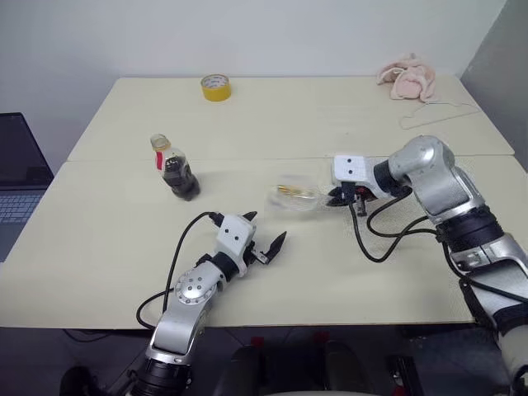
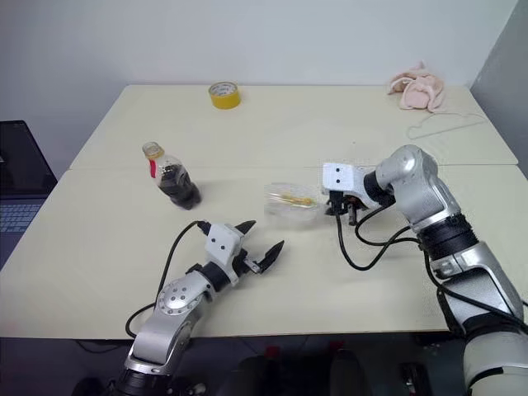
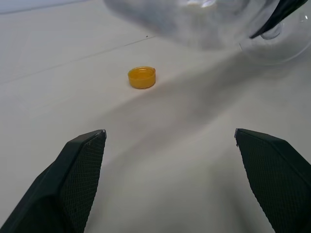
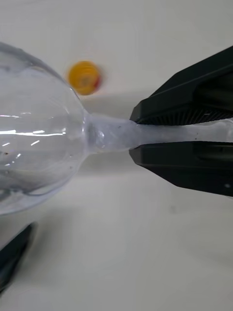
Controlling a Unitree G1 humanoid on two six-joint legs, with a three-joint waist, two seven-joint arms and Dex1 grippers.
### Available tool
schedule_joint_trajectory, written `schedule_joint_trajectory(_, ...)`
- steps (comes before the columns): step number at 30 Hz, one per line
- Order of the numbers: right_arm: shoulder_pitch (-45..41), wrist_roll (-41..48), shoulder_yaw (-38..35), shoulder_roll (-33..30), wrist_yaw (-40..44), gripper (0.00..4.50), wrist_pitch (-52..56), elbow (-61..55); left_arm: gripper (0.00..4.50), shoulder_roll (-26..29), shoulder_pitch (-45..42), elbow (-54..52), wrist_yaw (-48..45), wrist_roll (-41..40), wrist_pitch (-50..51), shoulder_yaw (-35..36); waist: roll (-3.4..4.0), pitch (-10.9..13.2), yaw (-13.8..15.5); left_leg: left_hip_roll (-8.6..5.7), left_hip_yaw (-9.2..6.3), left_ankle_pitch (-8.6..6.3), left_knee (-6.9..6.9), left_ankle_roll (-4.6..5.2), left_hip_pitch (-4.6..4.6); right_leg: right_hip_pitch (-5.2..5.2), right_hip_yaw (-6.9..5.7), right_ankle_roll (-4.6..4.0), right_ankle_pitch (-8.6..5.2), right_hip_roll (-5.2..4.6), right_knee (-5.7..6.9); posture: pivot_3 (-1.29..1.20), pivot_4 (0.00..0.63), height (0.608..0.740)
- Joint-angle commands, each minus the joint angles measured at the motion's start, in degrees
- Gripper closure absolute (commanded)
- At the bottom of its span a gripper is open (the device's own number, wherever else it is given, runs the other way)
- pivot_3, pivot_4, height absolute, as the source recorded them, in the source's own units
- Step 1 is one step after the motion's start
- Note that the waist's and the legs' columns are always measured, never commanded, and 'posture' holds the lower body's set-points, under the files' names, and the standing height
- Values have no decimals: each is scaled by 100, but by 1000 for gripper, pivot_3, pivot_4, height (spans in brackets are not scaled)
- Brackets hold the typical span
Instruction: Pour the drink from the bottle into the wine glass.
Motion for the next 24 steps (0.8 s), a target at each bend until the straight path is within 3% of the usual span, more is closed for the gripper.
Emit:
schedule_joint_trajectory(1,418,876,-792,654,-719,4320,-251,-482,0,58,20,-116,-51,-8,-80,50,0,0,-1,0,0,0,0,0,1,3,1,0,0,0,-1,0,150,740)
schedule_joint_trajectory(5,900,1320,-1247,1518,-1745,4320,-208,-785,0,172,31,-195,-114,-68,-4,133,1,0,-10,0,0,0,0,0,2,-2,2,0,0,1,6,0,150,740)
schedule_joint_trajectory(12,1570,1296,-1387,3017,-3411,4320,-1527,-722,0,603,272,-721,-575,-869,587,746,3,0,-66,2,-2,1,-6,-1,4,-10,4,0,0,4,10,0,150,740)
schedule_joint_trajectory(19,1879,826,-1186,3538,-4308,4320,-2972,133,0,842,385,-995,-623,-1211,998,1060,5,-2,-71,1,-7,1,-11,-2,19,-12,0,0,0,5,6,0,150,740)
schedule_joint_trajectory(24,2045,309,-991,3560,-4828,4320,-4042,1060,0,856,421,-1142,-581,-1218,1090,1028,5,-2,-131,1,-3,1,-17,-2,19,-8,4,0,0,6,8,0,150,740)
